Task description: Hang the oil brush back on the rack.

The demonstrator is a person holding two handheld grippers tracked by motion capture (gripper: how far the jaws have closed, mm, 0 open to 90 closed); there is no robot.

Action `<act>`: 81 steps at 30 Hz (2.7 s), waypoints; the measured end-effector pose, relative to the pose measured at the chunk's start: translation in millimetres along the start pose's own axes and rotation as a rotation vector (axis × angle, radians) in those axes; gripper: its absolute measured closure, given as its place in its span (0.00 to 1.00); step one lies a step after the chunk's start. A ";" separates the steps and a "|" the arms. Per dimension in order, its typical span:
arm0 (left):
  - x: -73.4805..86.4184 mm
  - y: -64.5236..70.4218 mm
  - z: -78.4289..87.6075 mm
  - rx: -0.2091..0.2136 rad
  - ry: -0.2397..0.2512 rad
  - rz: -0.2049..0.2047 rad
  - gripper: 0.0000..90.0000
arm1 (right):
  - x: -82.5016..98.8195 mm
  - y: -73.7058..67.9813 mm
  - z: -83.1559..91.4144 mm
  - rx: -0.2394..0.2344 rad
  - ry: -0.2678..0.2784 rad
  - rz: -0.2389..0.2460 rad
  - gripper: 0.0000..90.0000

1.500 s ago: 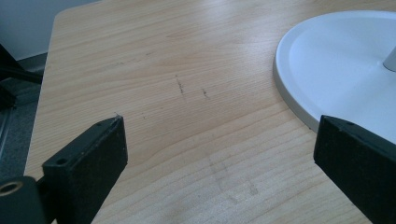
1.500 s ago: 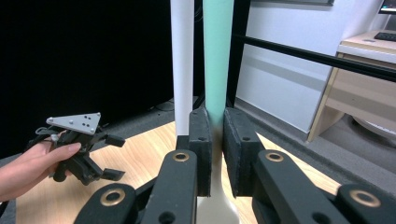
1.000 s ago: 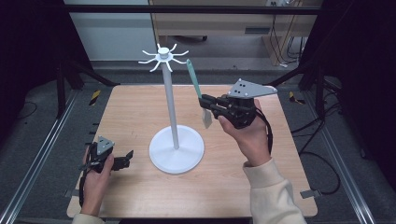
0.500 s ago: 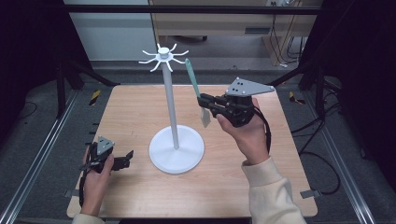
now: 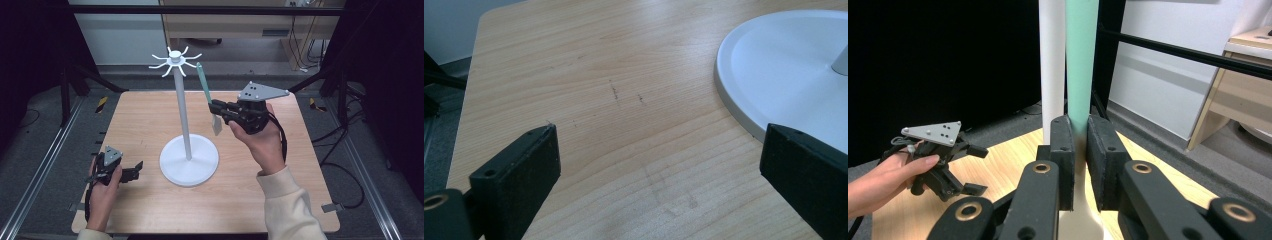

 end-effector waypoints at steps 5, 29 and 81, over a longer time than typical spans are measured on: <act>0.0 -0.1 0.1 0.000 0.000 0.001 0.03 | -0.8 -0.7 -2.8 -0.005 -0.001 0.001 0.91; 0.4 -0.2 -0.4 0.003 -0.002 0.004 0.03 | -1.8 -3.1 -13.8 -0.018 -0.004 -0.007 0.91; 0.2 -0.8 2.1 0.006 0.004 0.010 0.03 | -0.5 -10.2 -24.5 -0.004 0.027 -0.021 0.89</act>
Point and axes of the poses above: each handheld gripper's, and its own axes: z roughly backward along the jaws, x roughly out of its underside, y roughly to its right, the point moved 4 cm from there along -z, roughly forward along the jaws, and after that the axes turned 11 degrees about z, right-handed, at the moved point
